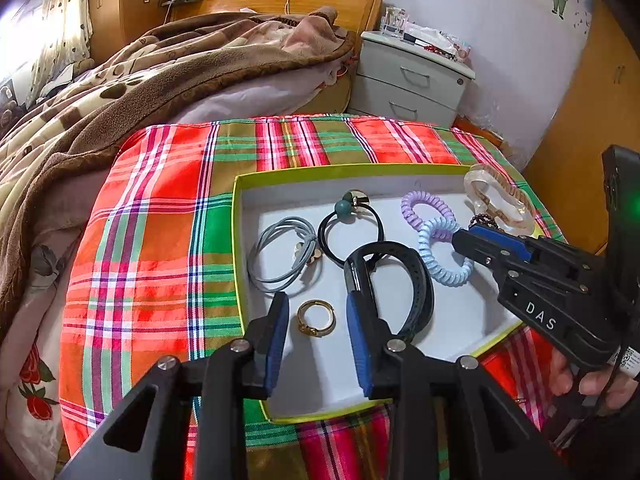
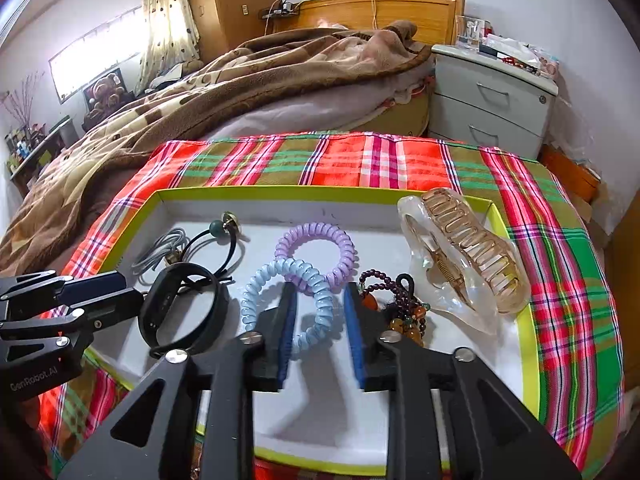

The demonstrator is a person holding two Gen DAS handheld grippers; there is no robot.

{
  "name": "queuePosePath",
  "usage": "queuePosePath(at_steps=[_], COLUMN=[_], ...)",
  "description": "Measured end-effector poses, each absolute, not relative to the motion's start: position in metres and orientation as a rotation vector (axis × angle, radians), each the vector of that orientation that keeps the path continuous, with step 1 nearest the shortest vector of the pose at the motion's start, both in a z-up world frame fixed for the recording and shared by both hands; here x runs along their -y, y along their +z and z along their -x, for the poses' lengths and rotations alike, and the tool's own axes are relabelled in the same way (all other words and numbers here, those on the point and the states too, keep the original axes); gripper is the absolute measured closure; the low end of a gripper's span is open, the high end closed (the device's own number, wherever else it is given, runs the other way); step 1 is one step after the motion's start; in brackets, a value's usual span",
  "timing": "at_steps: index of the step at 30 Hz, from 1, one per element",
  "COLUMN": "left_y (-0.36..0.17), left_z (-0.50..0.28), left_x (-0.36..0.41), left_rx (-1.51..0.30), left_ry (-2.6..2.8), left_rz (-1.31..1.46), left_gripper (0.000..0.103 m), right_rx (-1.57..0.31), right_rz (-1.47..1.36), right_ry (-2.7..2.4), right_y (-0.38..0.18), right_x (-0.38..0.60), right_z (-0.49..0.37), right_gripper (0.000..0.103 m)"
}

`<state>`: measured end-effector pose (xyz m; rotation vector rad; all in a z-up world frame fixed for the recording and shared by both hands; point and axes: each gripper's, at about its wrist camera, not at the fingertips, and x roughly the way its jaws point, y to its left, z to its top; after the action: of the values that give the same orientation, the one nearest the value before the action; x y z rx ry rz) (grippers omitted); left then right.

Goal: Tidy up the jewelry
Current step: 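Open both grippers to release the ring and coil tie in the box, then move the left gripper to the black-gold ornament while the right approaches the gold chain pendant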

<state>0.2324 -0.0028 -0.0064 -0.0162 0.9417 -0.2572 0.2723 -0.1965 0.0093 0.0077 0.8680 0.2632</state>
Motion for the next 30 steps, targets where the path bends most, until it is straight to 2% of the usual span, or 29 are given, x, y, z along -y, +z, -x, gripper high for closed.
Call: queuePosePath(at_steps=[5,10,26,30], left_y=[0.0,0.008,0.014,0.011], left_z=[-0.227,-0.217,-0.15,-0.135], left_x=[0.005,0.006,0.004,0.009], left_rx=[-0.928,-0.917,-0.91,-0.913], left_ry=[-0.252,-0.257,-0.32,-0.356], left_rz=[0.013,0.015,0.036,0.028], left_gripper=[0.061,0.058,0.054,0.054], right_rx=[-0.85,-0.819,-0.757,-0.747], right_rz=[-0.018,-0.029,-0.063,-0.082], right_ry=[0.268,0.273,0.242,0.238], right_y=[0.015,0.025,0.043,0.042], right_x=[0.198,0.201,0.222,0.228], right_z=[-0.266,-0.255,-0.198,-0.183], right_gripper=[0.071,0.062,0.056,0.051])
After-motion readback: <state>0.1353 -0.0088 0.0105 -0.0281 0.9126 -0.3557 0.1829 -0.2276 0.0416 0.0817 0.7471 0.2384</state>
